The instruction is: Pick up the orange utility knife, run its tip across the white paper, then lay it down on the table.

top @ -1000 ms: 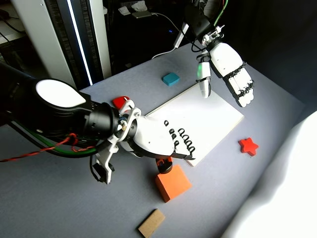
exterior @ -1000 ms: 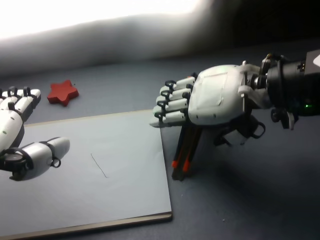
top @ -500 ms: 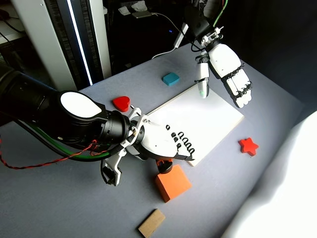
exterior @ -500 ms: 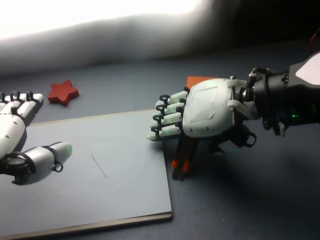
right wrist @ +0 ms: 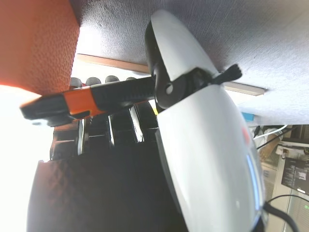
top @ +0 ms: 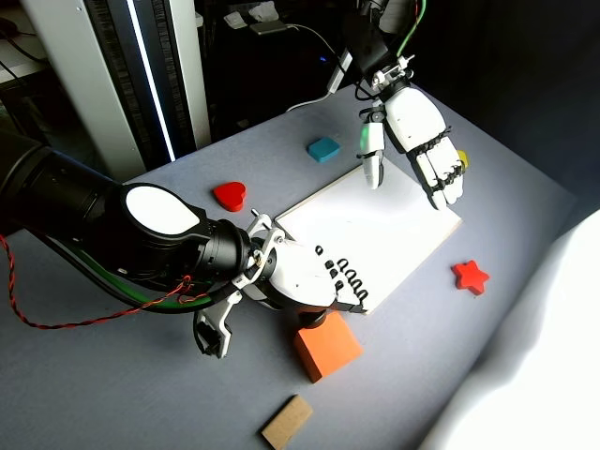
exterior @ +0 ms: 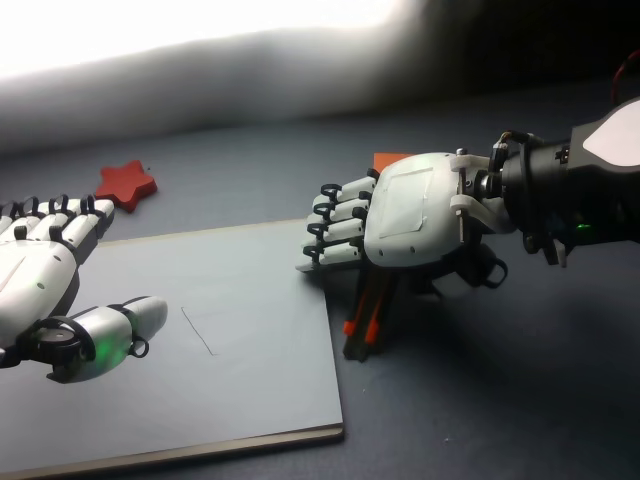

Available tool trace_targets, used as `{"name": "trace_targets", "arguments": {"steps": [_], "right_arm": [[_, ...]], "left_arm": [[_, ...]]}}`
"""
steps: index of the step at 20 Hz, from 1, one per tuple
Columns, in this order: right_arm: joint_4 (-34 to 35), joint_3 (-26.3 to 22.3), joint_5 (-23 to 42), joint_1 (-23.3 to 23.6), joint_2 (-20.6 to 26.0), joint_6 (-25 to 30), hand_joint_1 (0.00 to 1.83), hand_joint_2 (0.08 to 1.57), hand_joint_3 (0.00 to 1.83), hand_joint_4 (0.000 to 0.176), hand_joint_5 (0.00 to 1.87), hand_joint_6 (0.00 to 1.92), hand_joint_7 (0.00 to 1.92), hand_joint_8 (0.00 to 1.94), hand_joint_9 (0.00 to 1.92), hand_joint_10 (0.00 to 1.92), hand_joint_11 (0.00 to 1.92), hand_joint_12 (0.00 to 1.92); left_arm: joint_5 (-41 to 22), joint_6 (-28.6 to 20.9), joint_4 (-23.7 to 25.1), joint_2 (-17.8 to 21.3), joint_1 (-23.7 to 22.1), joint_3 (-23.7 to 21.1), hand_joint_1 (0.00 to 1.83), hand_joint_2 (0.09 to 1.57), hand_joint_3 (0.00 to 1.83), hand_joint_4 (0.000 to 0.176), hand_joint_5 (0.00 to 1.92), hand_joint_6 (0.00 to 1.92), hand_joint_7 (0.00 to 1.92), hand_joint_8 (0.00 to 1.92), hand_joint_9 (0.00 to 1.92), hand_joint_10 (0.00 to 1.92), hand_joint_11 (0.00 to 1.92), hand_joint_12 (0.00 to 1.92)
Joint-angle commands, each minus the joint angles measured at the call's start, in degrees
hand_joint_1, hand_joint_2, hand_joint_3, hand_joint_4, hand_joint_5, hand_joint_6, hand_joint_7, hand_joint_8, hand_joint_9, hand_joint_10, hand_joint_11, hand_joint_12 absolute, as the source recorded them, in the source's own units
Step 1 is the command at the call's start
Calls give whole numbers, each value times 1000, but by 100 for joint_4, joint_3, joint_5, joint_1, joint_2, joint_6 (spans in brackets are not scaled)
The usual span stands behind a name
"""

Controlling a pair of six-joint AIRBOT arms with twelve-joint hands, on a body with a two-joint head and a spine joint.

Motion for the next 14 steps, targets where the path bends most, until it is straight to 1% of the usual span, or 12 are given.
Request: {"name": "trace_targets", "arguments": {"steps": [1,4,5,6,7,8,9,10,11,12,13,14], "right_arm": [[153,-1,-116,58,8,-35,1063,1207,155,0,0,0,0,0,0,0,0,0],[184,-1,-131,62,2,-38,1044,1220,175,0,46,176,142,95,40,190,0,0],[211,-1,-131,63,-7,-56,1094,1199,146,0,10,899,252,585,1,1035,0,914],[309,-1,-131,60,-11,-143,1094,1199,146,0,10,899,252,585,1,1035,0,914],[445,-1,-131,55,-18,-281,1096,1212,149,0,75,1272,187,1212,7,1414,0,1503],[461,-1,-131,55,-28,-308,987,1399,60,0,343,1687,368,1764,16,1684,0,1837],[468,-2,-133,58,-38,-314,1034,1405,22,0,514,1613,413,1906,144,1874,0,1904],[473,-3,-140,63,-45,-318,1206,1242,329,0,575,1675,471,1900,349,1901,201,1918],[475,-3,-152,69,-51,-323,1157,830,1095,0,755,1801,736,1933,807,1920,659,1921],[477,-5,-154,74,-54,-332,1157,830,1095,0,755,1801,736,1933,807,1920,659,1921],[478,-11,-155,78,-54,-343,1541,825,1007,159,1442,1916,1526,1941,1613,1921,1515,1921],[482,-17,-163,86,-51,-364,1541,825,1007,159,1442,1916,1526,1941,1613,1921,1515,1921]], "left_arm": [[-534,16,281,10,-50,7,120,1285,0,7,26,3,41,3,42,6,0,467],[-534,19,279,10,-73,5,134,1286,0,5,28,3,33,0,29,2,0,455],[-534,20,278,8,-77,5,121,1289,1,3,30,2,37,2,35,4,0,465],[-534,20,278,5,-77,7,121,1289,1,3,30,2,37,2,35,4,0,465],[-534,20,278,2,-73,7,120,1287,0,5,35,3,45,3,44,6,0,496],[-534,20,278,2,-62,7,115,1288,1,4,39,3,45,2,42,4,0,486],[-535,20,278,2,-54,7,111,1290,1,4,36,1,37,1,36,1,0,462],[-535,20,278,2,-49,7,112,1293,2,1,29,0,34,0,38,2,0,458],[-535,20,278,2,-49,8,125,1287,0,0,47,6,50,4,51,5,0,517],[-535,20,278,2,-49,9,125,1287,0,0,47,6,50,4,51,5,0,517],[-535,20,278,2,-50,9,116,1292,1,0,43,2,46,0,44,1,0,500],[-535,20,278,1,-51,9,116,1292,1,0,43,2,46,0,44,1,0,500]]}}
